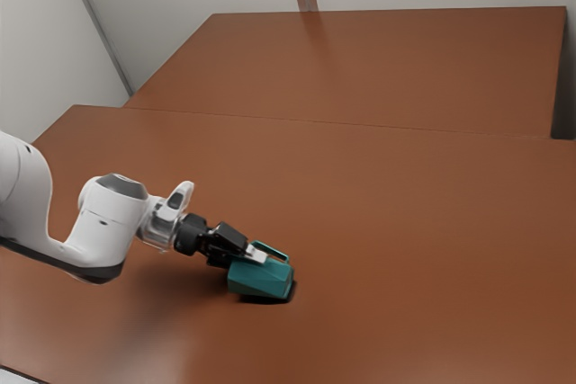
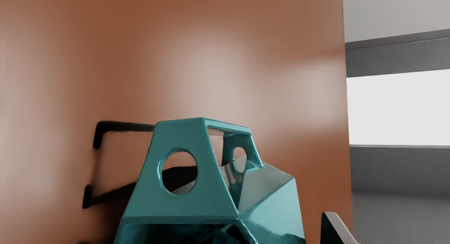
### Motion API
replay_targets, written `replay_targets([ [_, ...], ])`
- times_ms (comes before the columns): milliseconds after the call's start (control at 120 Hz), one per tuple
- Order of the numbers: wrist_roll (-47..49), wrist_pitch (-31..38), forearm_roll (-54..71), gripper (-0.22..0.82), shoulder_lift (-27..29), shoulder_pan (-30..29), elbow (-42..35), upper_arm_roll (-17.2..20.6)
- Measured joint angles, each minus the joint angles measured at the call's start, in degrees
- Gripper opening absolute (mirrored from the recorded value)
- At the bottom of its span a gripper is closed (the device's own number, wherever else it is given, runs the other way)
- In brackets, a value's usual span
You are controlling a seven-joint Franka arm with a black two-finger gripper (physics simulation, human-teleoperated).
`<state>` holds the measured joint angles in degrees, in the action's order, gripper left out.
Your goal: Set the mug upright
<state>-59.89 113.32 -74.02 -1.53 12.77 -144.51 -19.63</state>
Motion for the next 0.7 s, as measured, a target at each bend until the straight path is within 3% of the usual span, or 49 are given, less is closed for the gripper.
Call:
replay_targets([
  [175, -0.1, 0.0, 0.0, -0.09, 0.5, -0.5, 0.0, -0.6],
  [475, 2.1, 1.4, 0.7, -0.16, 3.4, 1.4, 3.0, 0.1],
  [550, 4.0, 2.1, 5.0, -0.16, 3.6, 3.2, 8.1, 1.1],
  [700, 10.6, 2.6, 24.9, -0.16, 2.8, 7.3, 21.0, 3.4],
])
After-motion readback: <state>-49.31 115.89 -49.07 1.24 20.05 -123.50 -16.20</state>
